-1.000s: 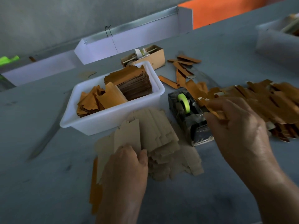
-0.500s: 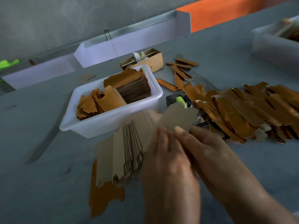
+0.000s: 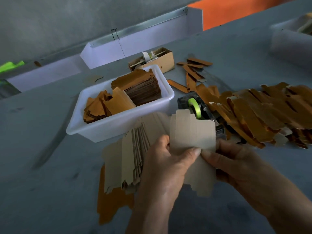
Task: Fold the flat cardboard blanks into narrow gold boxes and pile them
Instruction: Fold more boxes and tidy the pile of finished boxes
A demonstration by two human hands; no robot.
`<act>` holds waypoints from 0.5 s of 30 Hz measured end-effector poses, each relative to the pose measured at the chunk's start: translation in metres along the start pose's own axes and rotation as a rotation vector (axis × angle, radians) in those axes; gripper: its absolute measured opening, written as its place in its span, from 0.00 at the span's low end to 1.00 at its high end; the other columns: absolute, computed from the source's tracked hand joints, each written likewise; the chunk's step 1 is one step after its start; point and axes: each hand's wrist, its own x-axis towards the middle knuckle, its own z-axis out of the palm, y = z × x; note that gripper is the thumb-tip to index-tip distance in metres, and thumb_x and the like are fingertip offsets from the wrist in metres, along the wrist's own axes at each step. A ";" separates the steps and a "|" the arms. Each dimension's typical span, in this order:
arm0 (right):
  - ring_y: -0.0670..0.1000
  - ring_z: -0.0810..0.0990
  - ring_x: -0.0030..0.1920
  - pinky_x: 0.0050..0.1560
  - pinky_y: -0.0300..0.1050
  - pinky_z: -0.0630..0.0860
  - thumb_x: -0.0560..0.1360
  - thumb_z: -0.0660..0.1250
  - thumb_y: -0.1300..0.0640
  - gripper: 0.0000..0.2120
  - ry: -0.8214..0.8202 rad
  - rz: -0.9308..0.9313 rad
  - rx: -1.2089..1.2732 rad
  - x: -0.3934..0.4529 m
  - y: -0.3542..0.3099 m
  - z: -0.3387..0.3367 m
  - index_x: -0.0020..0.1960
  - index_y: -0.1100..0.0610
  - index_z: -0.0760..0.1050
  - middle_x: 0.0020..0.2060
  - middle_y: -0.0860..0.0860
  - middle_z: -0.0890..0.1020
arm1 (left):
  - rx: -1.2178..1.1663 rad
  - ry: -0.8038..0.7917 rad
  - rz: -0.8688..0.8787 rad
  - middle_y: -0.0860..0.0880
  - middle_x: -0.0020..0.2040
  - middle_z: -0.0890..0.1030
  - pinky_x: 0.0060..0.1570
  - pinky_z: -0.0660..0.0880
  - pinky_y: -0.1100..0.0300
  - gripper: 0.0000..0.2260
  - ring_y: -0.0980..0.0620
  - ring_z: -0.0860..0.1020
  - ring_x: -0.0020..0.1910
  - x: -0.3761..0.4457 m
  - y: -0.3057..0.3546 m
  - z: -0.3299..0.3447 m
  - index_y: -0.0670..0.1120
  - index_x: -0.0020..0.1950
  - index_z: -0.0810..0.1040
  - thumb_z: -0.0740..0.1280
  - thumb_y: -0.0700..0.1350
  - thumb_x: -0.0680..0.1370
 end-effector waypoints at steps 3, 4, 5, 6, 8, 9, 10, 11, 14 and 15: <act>0.48 0.84 0.42 0.36 0.37 0.79 0.63 0.68 0.51 0.11 0.054 -0.048 -0.115 -0.003 -0.002 -0.002 0.43 0.52 0.83 0.41 0.50 0.85 | -0.025 0.048 0.015 0.53 0.44 0.84 0.34 0.74 0.73 0.13 0.61 0.81 0.41 0.000 -0.003 0.005 0.51 0.50 0.78 0.76 0.46 0.69; 0.48 0.83 0.41 0.36 0.36 0.78 0.64 0.67 0.51 0.12 0.058 -0.060 -0.158 -0.004 -0.003 -0.002 0.44 0.52 0.83 0.41 0.50 0.85 | -0.012 0.060 0.021 0.53 0.44 0.84 0.35 0.76 0.70 0.12 0.60 0.82 0.41 0.000 -0.004 0.006 0.52 0.49 0.78 0.76 0.46 0.69; 0.48 0.83 0.41 0.36 0.36 0.78 0.64 0.67 0.50 0.12 0.060 -0.068 -0.196 -0.005 -0.004 -0.002 0.45 0.51 0.82 0.41 0.49 0.85 | 0.005 0.073 0.027 0.53 0.43 0.84 0.36 0.77 0.68 0.11 0.60 0.82 0.41 0.000 -0.005 0.008 0.53 0.48 0.78 0.76 0.47 0.69; 0.47 0.82 0.40 0.36 0.35 0.77 0.64 0.66 0.50 0.12 0.063 -0.076 -0.220 -0.005 -0.005 -0.002 0.45 0.51 0.82 0.41 0.49 0.85 | 0.009 0.085 0.037 0.54 0.42 0.84 0.36 0.77 0.67 0.11 0.60 0.82 0.41 0.000 -0.005 0.008 0.53 0.47 0.77 0.76 0.47 0.69; 0.47 0.82 0.39 0.35 0.35 0.77 0.64 0.66 0.49 0.12 0.073 -0.087 -0.241 -0.007 -0.007 -0.002 0.45 0.51 0.82 0.40 0.49 0.84 | -0.028 0.087 0.059 0.55 0.41 0.84 0.34 0.76 0.70 0.10 0.61 0.82 0.39 0.000 -0.006 0.008 0.53 0.45 0.78 0.76 0.47 0.69; 0.46 0.82 0.38 0.34 0.35 0.76 0.64 0.67 0.50 0.11 0.083 -0.086 -0.248 -0.007 -0.007 -0.002 0.44 0.51 0.82 0.39 0.48 0.84 | -0.046 0.084 0.065 0.56 0.40 0.84 0.32 0.75 0.71 0.10 0.62 0.82 0.39 0.000 -0.006 0.009 0.52 0.45 0.78 0.77 0.46 0.68; 0.45 0.81 0.37 0.34 0.37 0.76 0.65 0.68 0.52 0.09 0.100 -0.088 -0.258 -0.008 -0.008 -0.002 0.44 0.51 0.82 0.38 0.48 0.84 | -0.057 0.080 0.063 0.56 0.40 0.84 0.32 0.74 0.72 0.10 0.63 0.81 0.39 0.000 -0.006 0.009 0.52 0.45 0.78 0.77 0.46 0.68; 0.45 0.81 0.36 0.34 0.38 0.75 0.67 0.69 0.53 0.07 0.123 -0.102 -0.276 -0.009 -0.008 0.000 0.44 0.51 0.81 0.37 0.47 0.83 | -0.068 0.078 0.060 0.57 0.40 0.84 0.32 0.74 0.72 0.10 0.63 0.81 0.38 -0.001 -0.007 0.010 0.53 0.44 0.78 0.77 0.45 0.69; 0.44 0.78 0.31 0.30 0.38 0.72 0.61 0.69 0.42 0.14 0.227 -0.221 -0.419 -0.013 -0.012 0.006 0.44 0.46 0.77 0.34 0.47 0.82 | -0.118 0.077 0.062 0.59 0.39 0.84 0.32 0.76 0.70 0.09 0.62 0.82 0.37 -0.002 -0.006 0.012 0.54 0.42 0.79 0.76 0.43 0.69; 0.44 0.78 0.30 0.28 0.37 0.72 0.58 0.67 0.37 0.18 0.247 -0.259 -0.467 -0.015 -0.015 0.010 0.44 0.46 0.75 0.34 0.47 0.81 | -0.131 0.075 0.063 0.57 0.38 0.84 0.32 0.77 0.67 0.08 0.60 0.82 0.37 -0.003 -0.005 0.013 0.53 0.42 0.79 0.76 0.43 0.69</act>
